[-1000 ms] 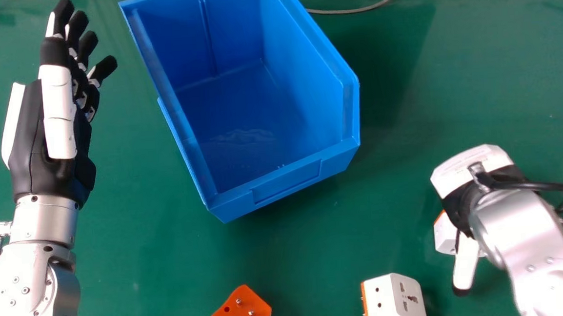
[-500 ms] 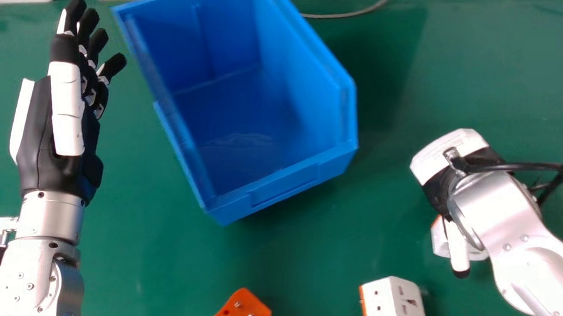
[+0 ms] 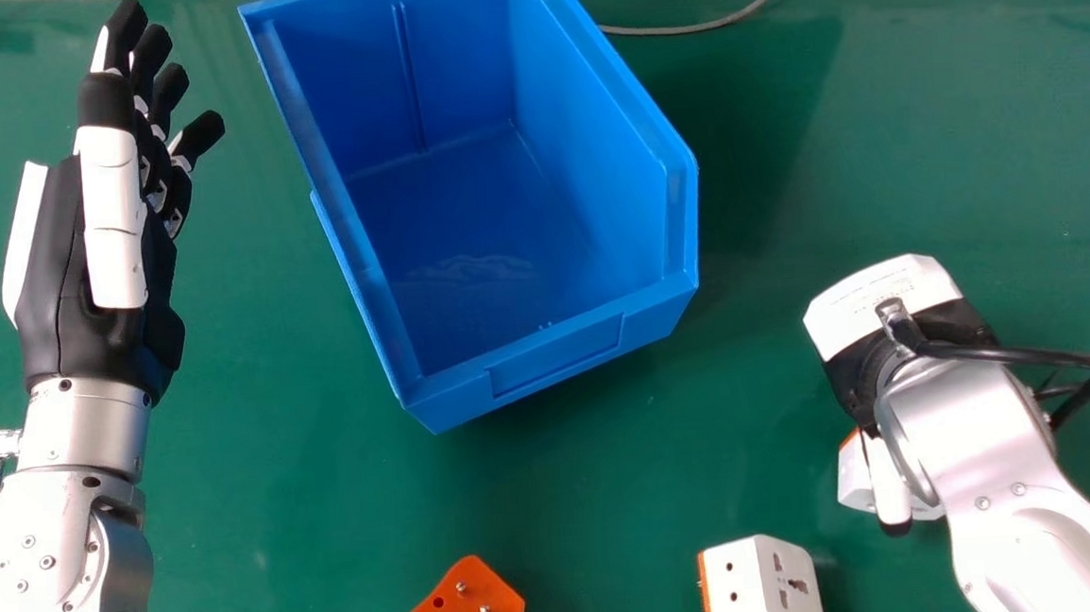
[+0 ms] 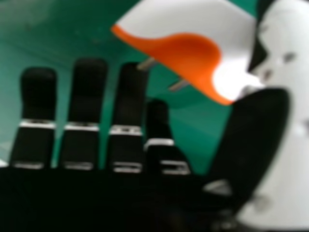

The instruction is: Pick all objects and put in blue box

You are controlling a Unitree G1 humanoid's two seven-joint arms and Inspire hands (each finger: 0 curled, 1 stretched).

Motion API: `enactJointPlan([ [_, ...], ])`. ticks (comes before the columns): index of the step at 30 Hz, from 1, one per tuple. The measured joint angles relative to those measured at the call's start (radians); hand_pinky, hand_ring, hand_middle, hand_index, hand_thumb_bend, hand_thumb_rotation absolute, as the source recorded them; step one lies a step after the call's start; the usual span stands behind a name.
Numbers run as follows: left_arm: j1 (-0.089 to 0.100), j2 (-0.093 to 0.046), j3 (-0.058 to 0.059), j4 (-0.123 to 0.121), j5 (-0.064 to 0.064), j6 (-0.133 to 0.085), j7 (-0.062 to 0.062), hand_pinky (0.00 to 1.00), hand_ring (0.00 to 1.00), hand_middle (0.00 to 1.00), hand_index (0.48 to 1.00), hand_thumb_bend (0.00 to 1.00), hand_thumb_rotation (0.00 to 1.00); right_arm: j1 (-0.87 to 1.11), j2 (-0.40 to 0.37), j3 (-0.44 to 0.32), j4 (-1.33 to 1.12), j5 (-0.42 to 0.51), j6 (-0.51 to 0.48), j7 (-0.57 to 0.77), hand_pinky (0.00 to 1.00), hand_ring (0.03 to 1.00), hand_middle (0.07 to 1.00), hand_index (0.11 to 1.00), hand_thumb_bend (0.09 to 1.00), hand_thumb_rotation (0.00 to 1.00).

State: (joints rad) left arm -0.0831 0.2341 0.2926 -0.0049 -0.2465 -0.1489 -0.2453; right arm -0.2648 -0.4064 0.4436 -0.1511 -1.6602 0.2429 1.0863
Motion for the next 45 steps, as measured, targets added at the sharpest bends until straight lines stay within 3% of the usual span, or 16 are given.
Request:
enactJointPlan([
  [8, 0.000, 0.003, 0.000, 0.000, -0.001, 0.000, -0.004, 0.92, 0.99, 0.99, 0.976, 0.82, 1.00, 0.002, -0.005, 0.001, -0.007, -0.006, -0.009, 0.010, 0.21, 0.285, 0.409, 0.761, 0.659, 0.14],
  [18, 0.000, 0.005, 0.000, 0.000, -0.001, 0.000, 0.001, 0.92, 0.99, 0.99, 0.974, 0.82, 1.00, 0.002, 0.004, -0.002, -0.003, -0.001, 0.011, 0.001, 0.17, 0.247, 0.377, 0.741, 0.637, 0.13],
  [23, 0.000, 0.005, -0.001, 0.000, 0.000, 0.000, 0.001, 0.92, 0.98, 0.99, 0.973, 0.83, 1.00, 0.019, 0.014, -0.039, -0.011, 0.041, 0.033, -0.031, 0.16, 0.236, 0.366, 0.721, 0.631, 0.11],
  [32, -0.001, 0.005, -0.003, -0.001, 0.004, -0.003, 0.006, 0.91, 0.98, 0.99, 0.971, 0.83, 1.00, 0.123, 0.075, -0.168, -0.136, 0.259, 0.080, -0.309, 0.15, 0.233, 0.387, 0.709, 0.616, 0.08],
  [33, -0.001, 0.005, -0.003, -0.001, 0.004, -0.003, 0.006, 0.91, 0.98, 0.99, 0.970, 0.82, 1.00, 0.125, 0.077, -0.179, -0.149, 0.278, 0.082, -0.338, 0.15, 0.232, 0.404, 0.665, 0.599, 0.07],
  [45, -0.001, 0.005, -0.003, -0.001, 0.002, -0.003, 0.007, 0.91, 0.98, 0.99, 0.967, 0.83, 1.00, 0.161, 0.079, -0.213, -0.180, 0.386, 0.064, -0.587, 0.15, 0.229, 0.436, 0.577, 0.564, 0.03],
])
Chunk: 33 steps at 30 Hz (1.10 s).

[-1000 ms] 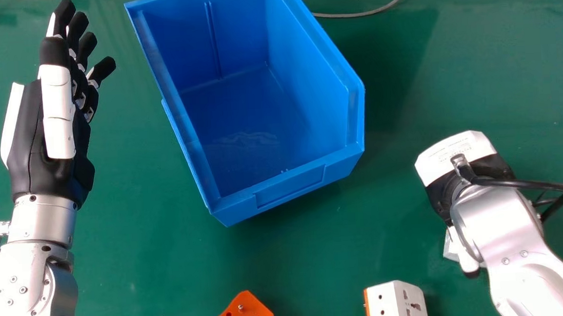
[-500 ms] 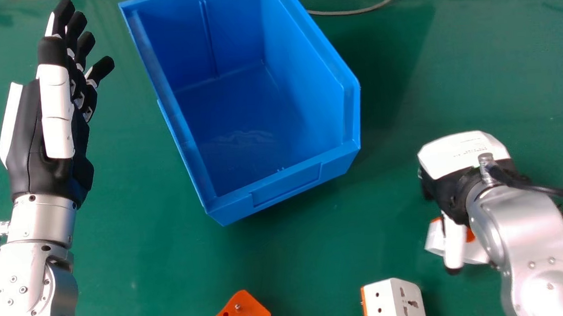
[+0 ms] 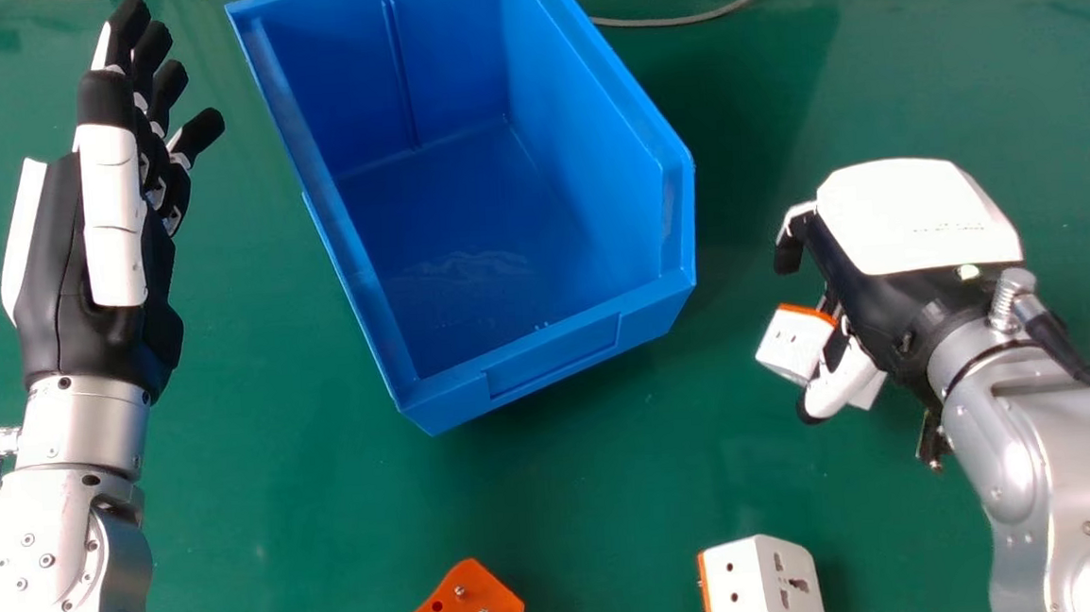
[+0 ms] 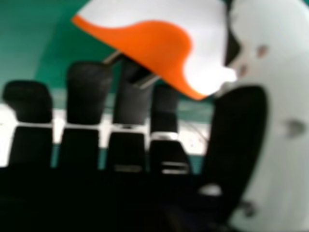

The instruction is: Pick all objects and put in blue box

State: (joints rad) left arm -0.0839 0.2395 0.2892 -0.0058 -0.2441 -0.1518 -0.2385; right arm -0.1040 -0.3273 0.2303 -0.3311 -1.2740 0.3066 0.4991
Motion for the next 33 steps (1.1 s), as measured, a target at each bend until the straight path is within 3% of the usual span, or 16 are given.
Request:
enactJointPlan([
  [10, 0.000, 0.000, -0.003, 0.000, -0.001, 0.000, 0.001, 0.91, 0.98, 0.99, 0.966, 0.83, 1.00, 0.008, 0.009, -0.058, 0.013, 0.170, -0.026, -0.187, 0.13, 0.207, 0.438, 0.542, 0.550, 0.02],
  [18, 0.000, -0.001, -0.010, 0.000, 0.001, 0.000, 0.003, 0.91, 0.98, 0.99, 0.971, 0.83, 1.00, -0.004, -0.008, -0.107, 0.035, 0.214, -0.034, -0.307, 0.13, 0.207, 0.419, 0.524, 0.537, 0.01],
  [22, 0.000, -0.006, -0.012, 0.000, 0.007, -0.001, 0.012, 0.91, 0.98, 0.99, 0.971, 0.83, 1.00, -0.005, -0.026, -0.131, 0.053, 0.230, -0.035, -0.347, 0.13, 0.207, 0.419, 0.524, 0.537, 0.01],
  [28, 0.000, -0.029, -0.031, 0.000, 0.011, -0.009, 0.027, 0.91, 0.98, 0.99, 0.972, 0.83, 1.00, -0.006, -0.054, -0.183, 0.060, 0.292, -0.086, -0.466, 0.15, 0.223, 0.414, 0.521, 0.534, 0.01],
  [33, 0.001, -0.036, -0.041, -0.007, 0.035, -0.022, 0.043, 0.91, 0.98, 0.99, 0.970, 0.83, 1.00, -0.022, -0.078, -0.200, 0.047, 0.332, -0.162, -0.539, 0.17, 0.249, 0.423, 0.526, 0.529, 0.01],
])
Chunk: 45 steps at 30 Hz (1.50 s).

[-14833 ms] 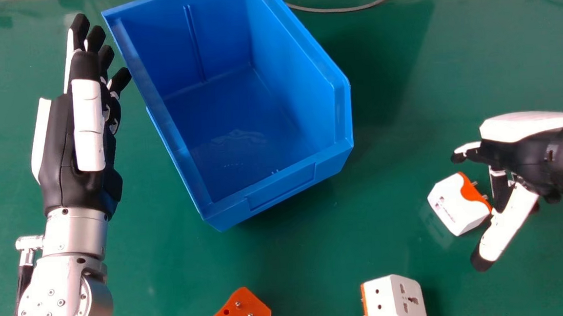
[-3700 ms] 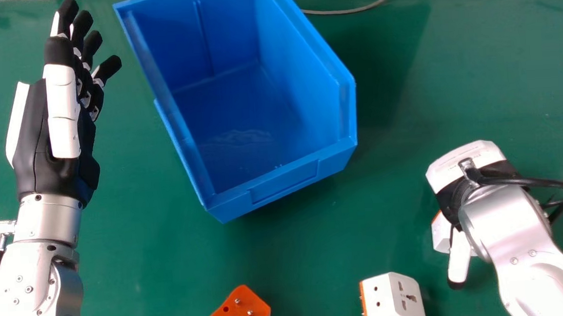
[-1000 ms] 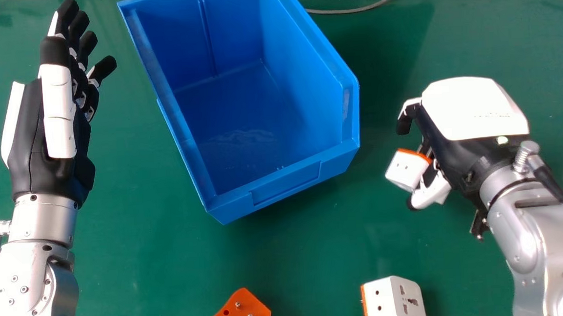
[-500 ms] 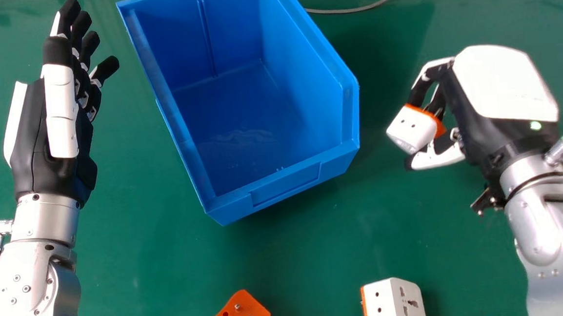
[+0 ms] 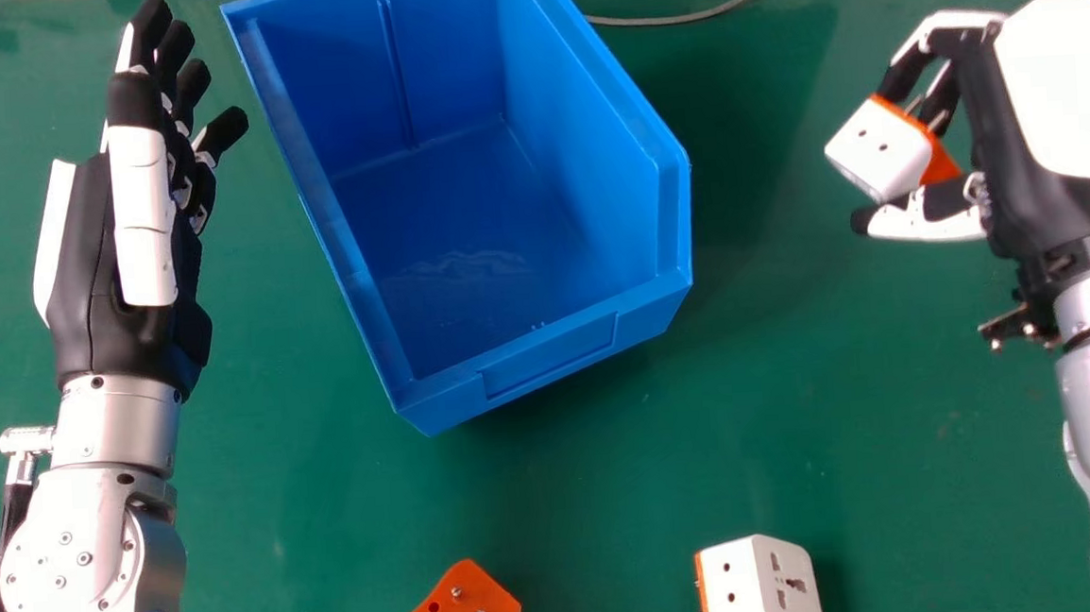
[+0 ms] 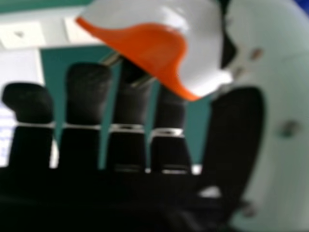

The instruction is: Pick all objects and put in blue box

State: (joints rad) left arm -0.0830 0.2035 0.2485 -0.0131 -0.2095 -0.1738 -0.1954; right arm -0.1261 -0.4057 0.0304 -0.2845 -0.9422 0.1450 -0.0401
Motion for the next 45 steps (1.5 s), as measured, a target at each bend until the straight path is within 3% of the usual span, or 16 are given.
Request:
enactJointPlan([
  [6, 0.001, 0.000, -0.007, -0.007, 0.014, -0.010, 0.006, 0.91, 0.98, 0.99, 0.970, 0.82, 1.00, -0.124, 0.046, 0.045, -0.078, -0.005, 0.010, 0.023, 0.19, 0.267, 0.431, 0.530, 0.524, 0.01],
  [12, 0.003, -0.007, -0.008, -0.006, 0.012, -0.023, 0.006, 0.91, 0.98, 0.99, 0.970, 0.82, 1.00, -0.261, 0.089, 0.106, -0.047, 0.000, 0.011, 0.054, 0.20, 0.281, 0.436, 0.533, 0.520, 0.01],
  [19, 0.015, -0.020, -0.013, -0.011, 0.013, -0.024, 0.005, 0.91, 0.98, 0.99, 0.970, 0.82, 1.00, -0.353, 0.091, 0.122, 0.095, 0.040, -0.066, -0.025, 0.22, 0.296, 0.443, 0.535, 0.518, 0.00],
  [26, 0.027, -0.030, -0.019, -0.037, 0.012, -0.023, 0.009, 0.91, 0.98, 0.99, 0.972, 0.82, 1.00, -0.397, 0.092, 0.150, 0.167, 0.040, -0.101, -0.074, 0.24, 0.317, 0.452, 0.533, 0.514, 0.00],
  [35, 0.041, -0.029, -0.019, -0.050, 0.015, -0.025, 0.012, 0.91, 0.98, 1.00, 0.973, 0.80, 1.00, -0.430, 0.113, 0.244, 0.364, 0.072, -0.270, -0.161, 0.26, 0.343, 0.463, 0.540, 0.506, 0.00],
  [45, 0.046, -0.027, -0.010, -0.054, 0.012, -0.024, 0.006, 0.91, 0.99, 1.00, 0.975, 0.80, 1.00, -0.449, 0.121, 0.316, 0.486, 0.067, -0.402, -0.249, 0.26, 0.351, 0.467, 0.544, 0.502, 0.00],
])
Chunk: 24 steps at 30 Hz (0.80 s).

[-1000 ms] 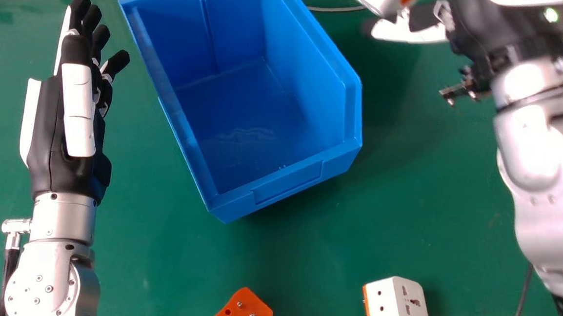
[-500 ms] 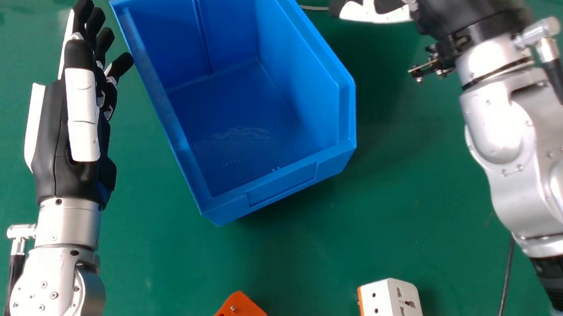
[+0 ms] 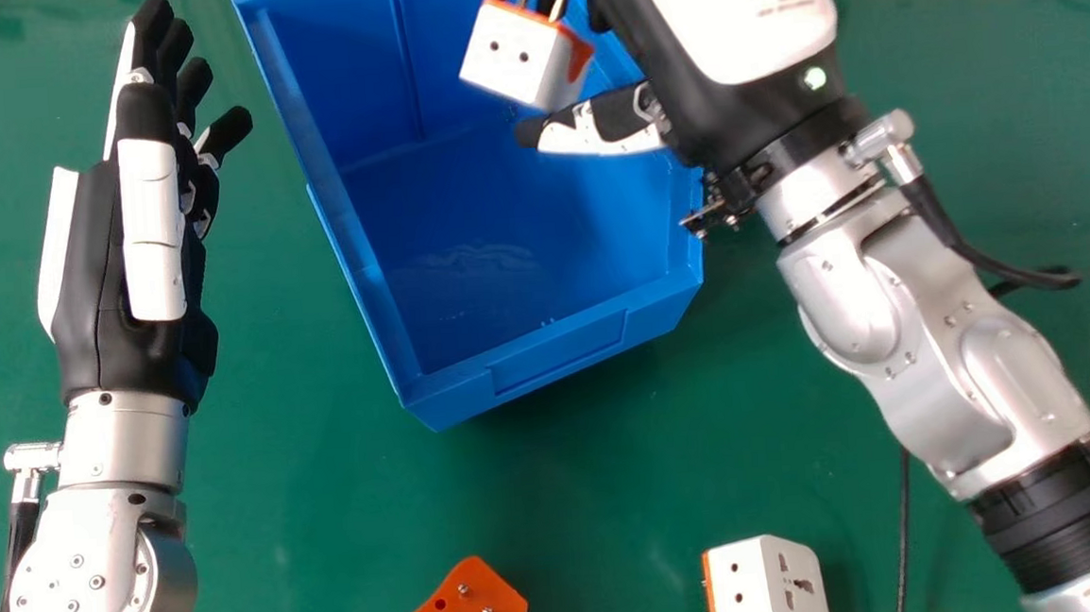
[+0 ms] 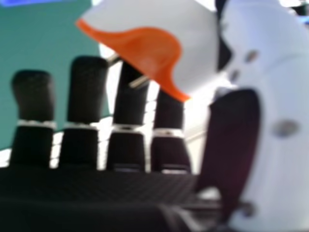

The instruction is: Pick all objects and put in blue box

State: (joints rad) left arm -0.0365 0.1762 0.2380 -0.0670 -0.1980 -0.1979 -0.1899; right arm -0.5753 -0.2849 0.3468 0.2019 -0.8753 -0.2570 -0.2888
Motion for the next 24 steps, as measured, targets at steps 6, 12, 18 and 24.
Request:
enactJointPlan([
  [6, 0.000, 0.001, 0.001, 0.000, 0.000, 0.002, -0.007, 0.91, 0.99, 1.00, 0.974, 0.80, 1.00, -0.001, -0.005, 0.039, 0.040, -0.036, -0.039, -0.030, 0.26, 0.358, 0.469, 0.547, 0.498, 0.00],
  [12, 0.000, 0.008, 0.004, 0.000, 0.000, 0.003, -0.017, 0.91, 0.99, 1.00, 0.975, 0.80, 1.00, 0.000, -0.012, 0.074, 0.080, -0.051, -0.046, -0.036, 0.26, 0.365, 0.468, 0.546, 0.497, 0.00],
  [18, 0.000, 0.008, 0.005, 0.001, 0.000, 0.004, -0.017, 0.91, 0.99, 1.00, 0.976, 0.80, 1.00, 0.000, -0.013, 0.082, 0.100, -0.068, -0.059, -0.046, 0.26, 0.374, 0.479, 0.545, 0.495, 0.00],
  [24, 0.000, 0.009, 0.005, 0.003, 0.000, 0.004, -0.016, 0.91, 0.99, 1.00, 0.976, 0.80, 1.00, 0.000, -0.015, 0.085, 0.116, -0.074, -0.060, -0.068, 0.26, 0.380, 0.484, 0.545, 0.494, 0.00],
])
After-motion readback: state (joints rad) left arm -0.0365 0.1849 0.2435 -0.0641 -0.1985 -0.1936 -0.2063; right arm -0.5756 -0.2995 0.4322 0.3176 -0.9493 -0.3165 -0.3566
